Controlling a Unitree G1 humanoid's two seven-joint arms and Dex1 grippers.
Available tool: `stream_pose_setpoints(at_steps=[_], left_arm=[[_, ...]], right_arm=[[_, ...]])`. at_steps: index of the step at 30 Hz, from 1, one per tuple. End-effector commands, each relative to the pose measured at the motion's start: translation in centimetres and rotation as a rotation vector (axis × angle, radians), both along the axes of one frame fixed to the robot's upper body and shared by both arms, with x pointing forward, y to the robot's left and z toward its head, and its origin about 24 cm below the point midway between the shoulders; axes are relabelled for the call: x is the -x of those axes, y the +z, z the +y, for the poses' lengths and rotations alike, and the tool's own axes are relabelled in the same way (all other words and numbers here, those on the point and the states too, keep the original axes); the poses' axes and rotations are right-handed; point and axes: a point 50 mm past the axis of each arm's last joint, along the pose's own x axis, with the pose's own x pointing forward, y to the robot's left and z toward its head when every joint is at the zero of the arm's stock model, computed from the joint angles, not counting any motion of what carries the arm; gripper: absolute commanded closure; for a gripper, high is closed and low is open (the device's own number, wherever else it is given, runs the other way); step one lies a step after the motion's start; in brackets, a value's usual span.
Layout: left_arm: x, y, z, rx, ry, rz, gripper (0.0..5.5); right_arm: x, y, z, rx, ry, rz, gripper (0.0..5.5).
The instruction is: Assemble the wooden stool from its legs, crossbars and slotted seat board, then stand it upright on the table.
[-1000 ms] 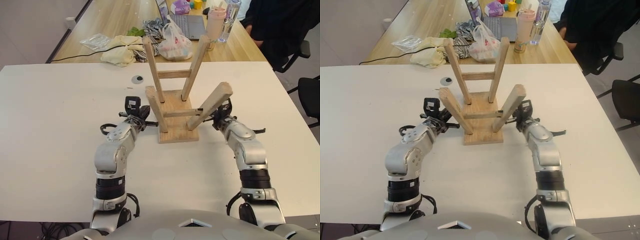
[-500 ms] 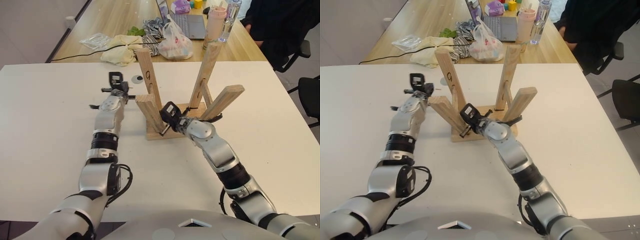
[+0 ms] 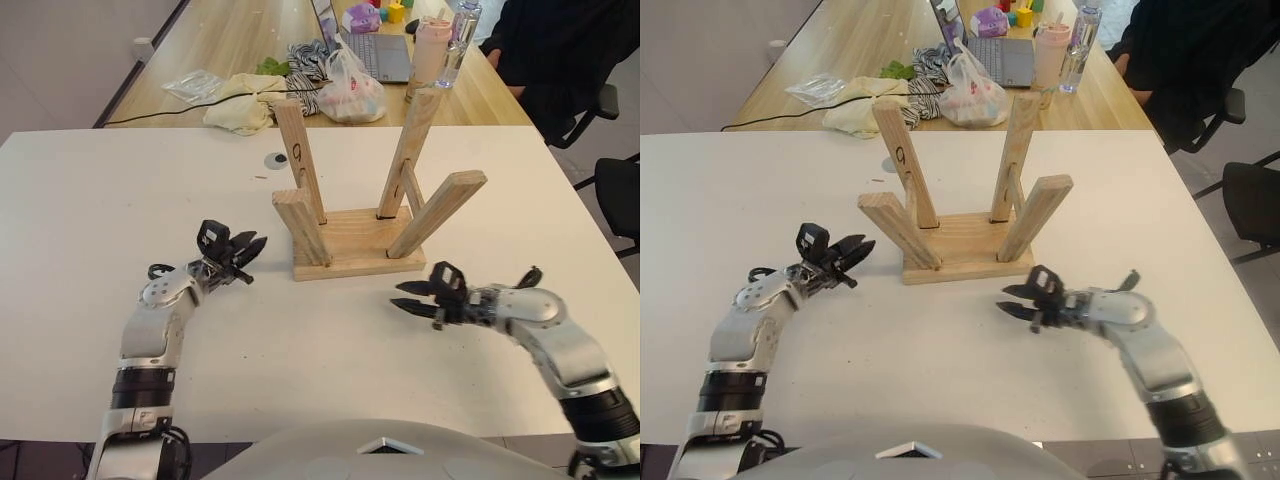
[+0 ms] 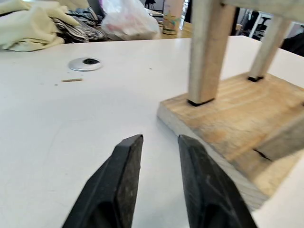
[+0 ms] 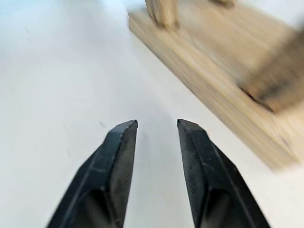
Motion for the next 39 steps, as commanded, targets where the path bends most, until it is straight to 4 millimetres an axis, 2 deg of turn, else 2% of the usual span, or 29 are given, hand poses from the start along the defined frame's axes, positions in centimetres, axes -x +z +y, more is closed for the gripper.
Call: stream_pose_setpoints(at_steps=[1,4,6,9,12,16,19,24,30,35,37,39], left_arm=[[0.1,-0.2,-1.6,0.005,-0.105,0.027,3.41],[-1.4,-0.9,-2.5,-0.078,-0.150,0.025,3.12],[-2.3,-1.2,-2.7,-0.140,-0.185,0.031,3.12],[-3.0,-0.8,-3.1,-0.138,-0.273,0.037,3.12],[-3.1,-1.0,-2.9,-0.204,-0.383,0.082,3.12],[-3.7,-0.2,-0.7,-0.286,-0.413,0.107,3.12],[-3.8,0.8,-0.1,-0.266,-0.471,0.127,3.12],[-3.7,1.6,0.0,-0.188,-0.538,0.163,3.12],[-5.1,1.7,0.1,-0.175,-0.524,0.135,3.12],[-6.1,1.7,-1.0,-0.099,-0.564,0.125,3.12],[-5.8,1.3,-1.7,-0.039,-0.617,0.163,3.55],[-5.4,0.9,-2.1,0.010,-0.640,0.216,3.93]], right_arm=[[-4.4,1.3,-1.4,-0.011,-0.074,-0.082,3.20],[-5.2,0.5,-0.3,-0.016,-0.018,-0.078,2.78],[-5.4,-0.4,-0.2,-0.011,-0.022,-0.073,2.75],[-5.6,-0.9,0.2,-0.046,-0.026,-0.069,2.75],[-5.9,-1.5,0.9,-0.063,-0.001,-0.049,3.10],[-5.4,-2.8,1.6,-0.066,0.037,0.000,3.69],[-4.9,-3.3,2.1,-0.083,0.069,0.028,4.09],[-4.0,-3.9,2.7,-0.110,0.129,0.092,4.40],[-3.5,-4.6,2.8,-0.092,0.199,0.142,4.51],[-3.6,-4.6,2.8,-0.120,0.223,0.167,4.51],[-3.7,-4.4,2.7,-0.158,0.221,0.196,4.51],[-3.8,-3.8,2.8,-0.247,0.205,0.302,4.51]])
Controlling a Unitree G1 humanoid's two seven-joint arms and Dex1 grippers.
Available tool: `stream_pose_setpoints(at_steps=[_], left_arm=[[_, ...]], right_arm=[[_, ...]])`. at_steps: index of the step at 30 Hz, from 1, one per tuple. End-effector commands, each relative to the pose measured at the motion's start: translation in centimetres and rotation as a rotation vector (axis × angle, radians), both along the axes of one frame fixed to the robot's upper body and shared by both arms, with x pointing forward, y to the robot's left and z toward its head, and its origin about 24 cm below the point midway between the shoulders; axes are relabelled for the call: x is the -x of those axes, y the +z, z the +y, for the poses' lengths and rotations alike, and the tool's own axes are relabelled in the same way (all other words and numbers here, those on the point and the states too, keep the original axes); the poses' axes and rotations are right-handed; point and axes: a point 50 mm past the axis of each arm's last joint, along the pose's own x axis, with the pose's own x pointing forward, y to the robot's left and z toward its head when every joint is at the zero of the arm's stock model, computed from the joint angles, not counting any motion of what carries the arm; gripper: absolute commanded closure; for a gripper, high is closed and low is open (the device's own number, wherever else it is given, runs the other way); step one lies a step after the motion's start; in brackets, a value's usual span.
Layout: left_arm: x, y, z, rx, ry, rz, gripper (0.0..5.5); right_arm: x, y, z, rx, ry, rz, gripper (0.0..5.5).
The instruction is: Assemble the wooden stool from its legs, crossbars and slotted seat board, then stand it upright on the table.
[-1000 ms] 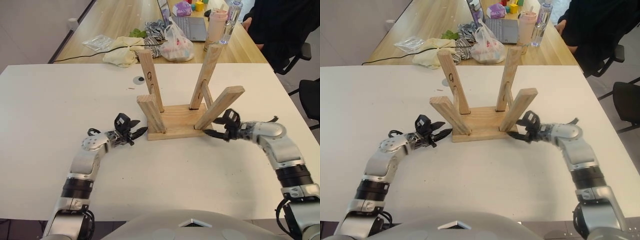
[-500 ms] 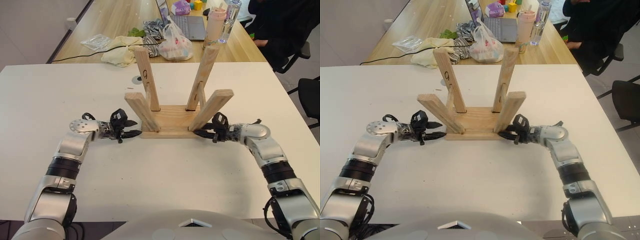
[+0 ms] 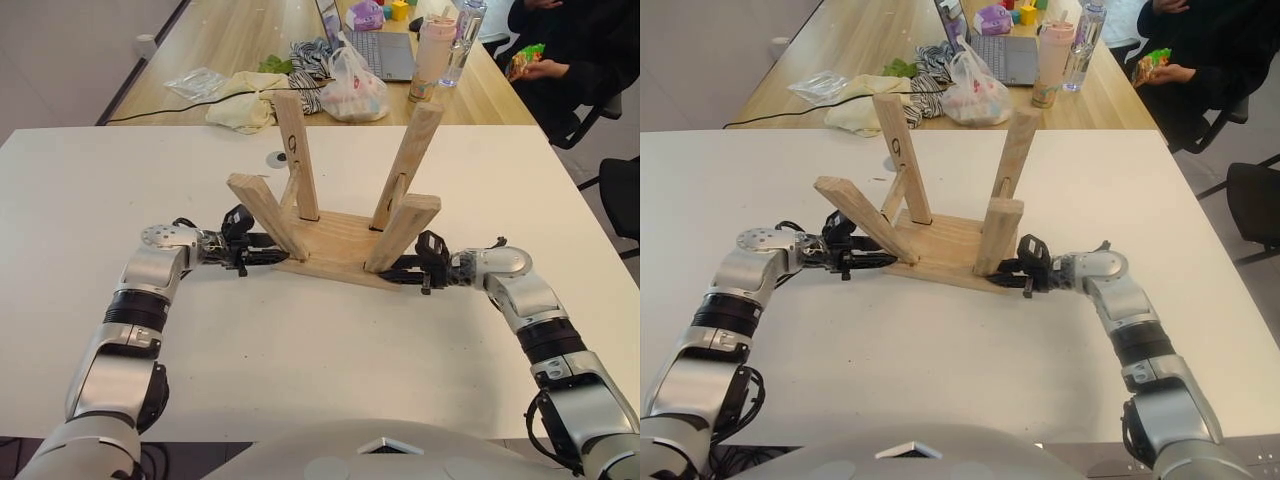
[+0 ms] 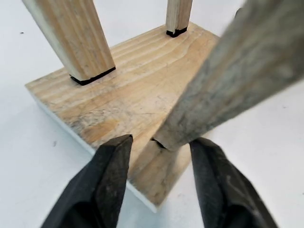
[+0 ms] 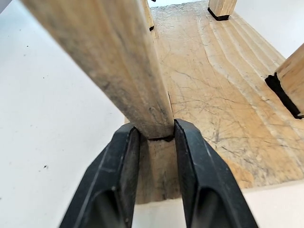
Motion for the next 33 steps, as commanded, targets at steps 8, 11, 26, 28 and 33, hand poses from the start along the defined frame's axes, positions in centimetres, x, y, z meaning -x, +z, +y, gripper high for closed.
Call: stream_pose_setpoints(at_steps=[8,11,26,28,33], left_arm=[[1.5,2.1,-3.4,0.378,-0.022,0.293,4.11],[2.8,3.2,-3.3,0.427,0.029,0.419,4.12],[2.7,5.8,-4.1,0.428,0.251,0.572,3.62],[2.0,6.1,-3.7,0.440,0.294,0.556,3.30],[0.0,6.6,-1.2,0.422,0.459,0.481,2.81]], right_arm=[[0.4,1.8,0.7,-0.301,0.014,0.586,4.51],[-0.3,3.0,0.8,-0.378,-0.033,0.716,4.51],[-2.7,2.5,0.4,-0.367,-0.345,1.052,3.89],[-2.8,2.2,0.2,-0.345,-0.372,1.048,3.56],[-4.2,1.3,-1.3,-0.316,-0.545,0.986,2.57]])
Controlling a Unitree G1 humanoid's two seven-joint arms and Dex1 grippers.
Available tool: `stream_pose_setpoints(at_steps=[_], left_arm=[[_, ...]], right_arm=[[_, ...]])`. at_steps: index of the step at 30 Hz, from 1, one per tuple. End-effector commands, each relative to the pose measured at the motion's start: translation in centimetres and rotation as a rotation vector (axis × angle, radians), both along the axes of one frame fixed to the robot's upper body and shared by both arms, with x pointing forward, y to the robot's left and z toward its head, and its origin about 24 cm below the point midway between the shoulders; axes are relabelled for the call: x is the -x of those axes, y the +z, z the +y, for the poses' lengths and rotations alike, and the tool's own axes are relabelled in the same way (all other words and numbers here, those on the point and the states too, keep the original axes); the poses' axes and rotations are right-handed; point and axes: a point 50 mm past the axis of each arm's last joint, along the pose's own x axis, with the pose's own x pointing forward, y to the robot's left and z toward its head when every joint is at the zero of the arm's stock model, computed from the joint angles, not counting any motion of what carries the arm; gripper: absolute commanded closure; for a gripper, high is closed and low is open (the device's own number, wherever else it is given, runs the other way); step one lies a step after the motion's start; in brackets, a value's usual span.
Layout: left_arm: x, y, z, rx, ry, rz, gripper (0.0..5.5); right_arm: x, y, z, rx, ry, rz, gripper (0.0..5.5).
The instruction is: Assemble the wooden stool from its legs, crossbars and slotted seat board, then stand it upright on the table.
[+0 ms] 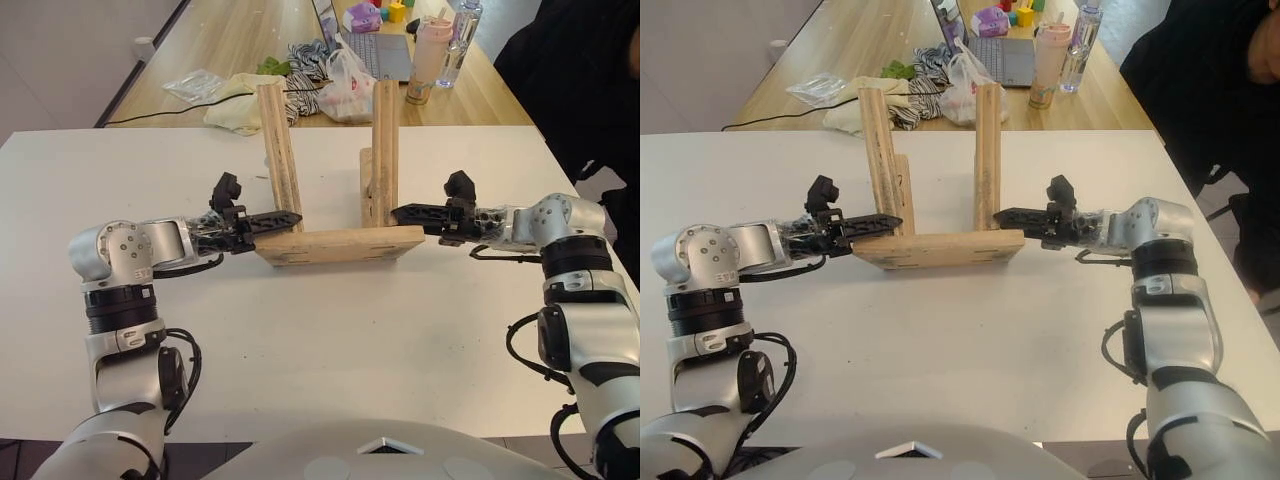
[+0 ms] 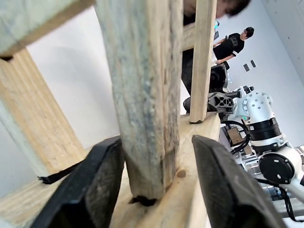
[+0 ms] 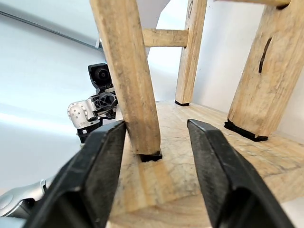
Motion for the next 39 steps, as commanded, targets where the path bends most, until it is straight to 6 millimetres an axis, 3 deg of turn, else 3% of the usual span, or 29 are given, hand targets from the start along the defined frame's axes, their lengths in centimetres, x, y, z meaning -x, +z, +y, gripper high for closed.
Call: stream_pose_setpoints(at_steps=[1,2,6,8,13,19,27,33,39], left_arm=[[-1.6,0.4,1.0,-0.072,0.090,-0.029,2.81],[-1.9,0.7,1.6,-0.104,0.105,-0.077,2.81],[-2.6,2.4,2.7,-0.152,0.150,-0.386,2.81],[-2.4,1.6,3.5,-0.236,0.153,-0.478,2.63],[-2.1,-0.2,5.5,-0.327,0.179,-0.548,2.02],[-2.2,-2.0,6.7,-0.531,0.099,-0.680,1.37],[-4.2,-3.4,4.7,-0.551,-0.005,-0.728,1.37],[-5.8,-3.3,2.7,-0.553,-0.117,-0.778,1.37],[-6.7,-3.6,0.8,-0.544,-0.204,-0.794,1.36]], right_arm=[[0.3,-4.4,-0.2,0.232,-0.103,0.137,2.16],[-0.2,-4.5,-0.5,0.272,-0.147,0.099,1.83],[-2.2,-3.7,-1.7,0.352,-0.278,-0.188,1.78],[-2.6,-3.0,-2.3,0.342,-0.317,-0.292,1.54],[-1.9,-3.0,-3.6,0.316,-0.340,-0.319,0.84],[-1.4,-1.4,-5.2,0.186,-0.390,-0.442,0.76],[-0.6,1.7,-5.0,-0.060,-0.320,-0.526,0.76],[0.9,0.4,-4.0,0.299,0.014,-0.758,0.76],[0.0,-1.5,-2.2,0.479,0.077,-0.873,0.94]])
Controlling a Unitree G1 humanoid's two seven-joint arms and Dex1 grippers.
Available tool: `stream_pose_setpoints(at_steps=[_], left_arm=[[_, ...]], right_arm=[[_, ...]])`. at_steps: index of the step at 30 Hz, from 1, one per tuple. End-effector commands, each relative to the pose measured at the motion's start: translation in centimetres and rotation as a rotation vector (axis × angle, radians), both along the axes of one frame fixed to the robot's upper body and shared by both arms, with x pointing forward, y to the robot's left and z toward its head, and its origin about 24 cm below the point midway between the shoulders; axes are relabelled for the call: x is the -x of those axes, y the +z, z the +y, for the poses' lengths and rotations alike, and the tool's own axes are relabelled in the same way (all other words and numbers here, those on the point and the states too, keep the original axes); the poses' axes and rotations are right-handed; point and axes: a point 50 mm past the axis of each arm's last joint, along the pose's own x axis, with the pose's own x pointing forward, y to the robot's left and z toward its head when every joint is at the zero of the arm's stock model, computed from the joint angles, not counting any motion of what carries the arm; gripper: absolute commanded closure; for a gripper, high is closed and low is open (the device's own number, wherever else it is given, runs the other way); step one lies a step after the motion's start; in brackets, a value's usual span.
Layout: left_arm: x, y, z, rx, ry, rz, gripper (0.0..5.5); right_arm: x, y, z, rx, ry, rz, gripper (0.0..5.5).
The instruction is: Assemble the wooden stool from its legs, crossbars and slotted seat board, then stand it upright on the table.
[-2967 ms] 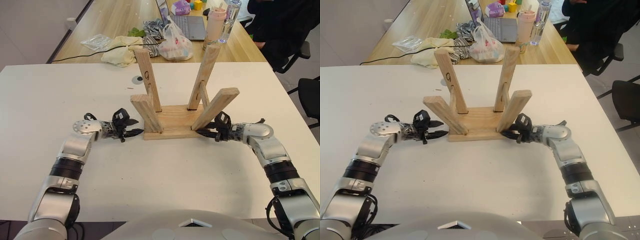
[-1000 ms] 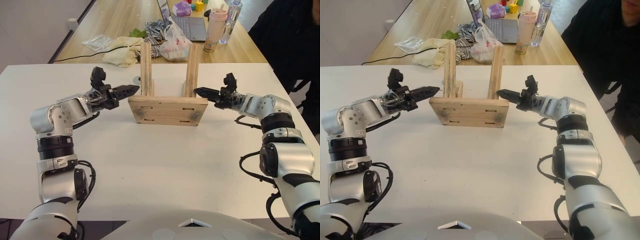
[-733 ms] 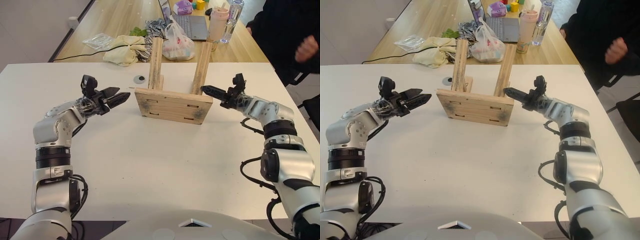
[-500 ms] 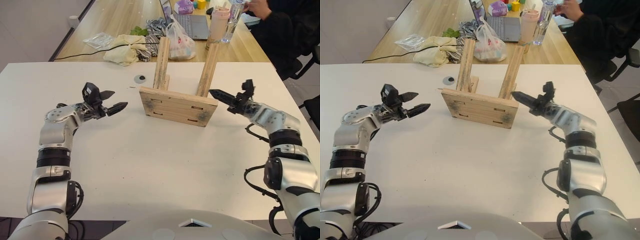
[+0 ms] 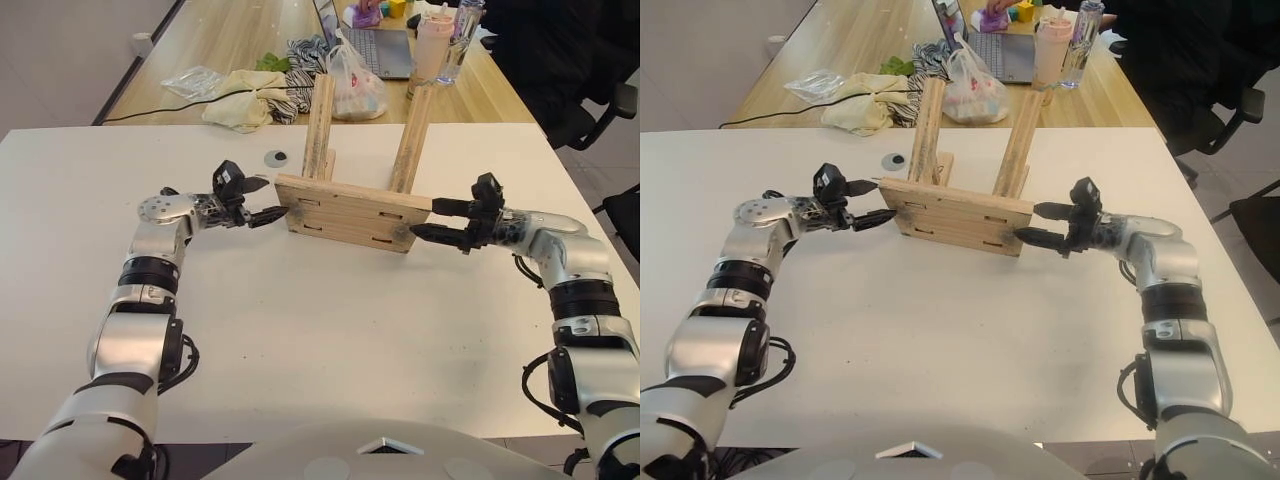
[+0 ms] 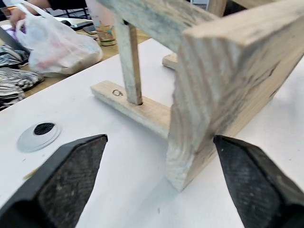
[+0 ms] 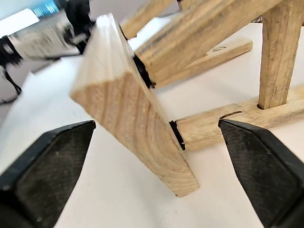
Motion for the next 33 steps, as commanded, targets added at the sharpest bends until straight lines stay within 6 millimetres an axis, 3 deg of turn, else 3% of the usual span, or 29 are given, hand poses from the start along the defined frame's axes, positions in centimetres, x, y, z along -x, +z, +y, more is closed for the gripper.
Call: stream_pose_setpoints(at_steps=[1,7,15,19,22,25,28,31,33], left_arm=[[-0.7,0.2,-1.3,-0.024,-0.060,-0.001,1.36],[-0.7,-0.2,-2.6,-0.011,-0.123,0.012,1.36],[0.5,-1.8,-4.3,0.175,-0.191,0.106,2.49],[1.9,-3.0,-4.0,0.234,-0.213,0.186,2.80],[3.5,-2.9,-3.9,0.347,-0.206,0.270,2.87],[6.1,-0.8,-3.9,0.557,-0.217,0.403,2.94],[8.4,0.8,-4.2,0.644,-0.233,0.484,3.07],[10.2,2.3,-4.3,0.722,-0.216,0.542,3.38],[11.5,2.3,-4.7,0.689,-0.203,0.570,3.53]], right_arm=[[-0.7,-1.2,1.5,0.069,-0.008,-0.043,1.08],[-0.7,-2.5,2.0,0.117,-0.002,-0.040,1.98],[-1.1,-3.2,1.3,0.122,-0.051,0.012,3.23],[-1.4,-2.6,1.4,-0.016,-0.081,0.095,3.30],[-1.3,-1.2,1.5,-0.206,-0.068,0.215,3.30],[-0.7,0.7,1.4,-0.367,-0.021,0.316,3.30],[-0.1,2.9,1.6,-0.483,0.024,0.337,3.30],[0.9,4.4,2.3,-0.479,0.095,0.326,3.30],[1.7,5.4,2.6,-0.470,0.129,0.321,3.30]])
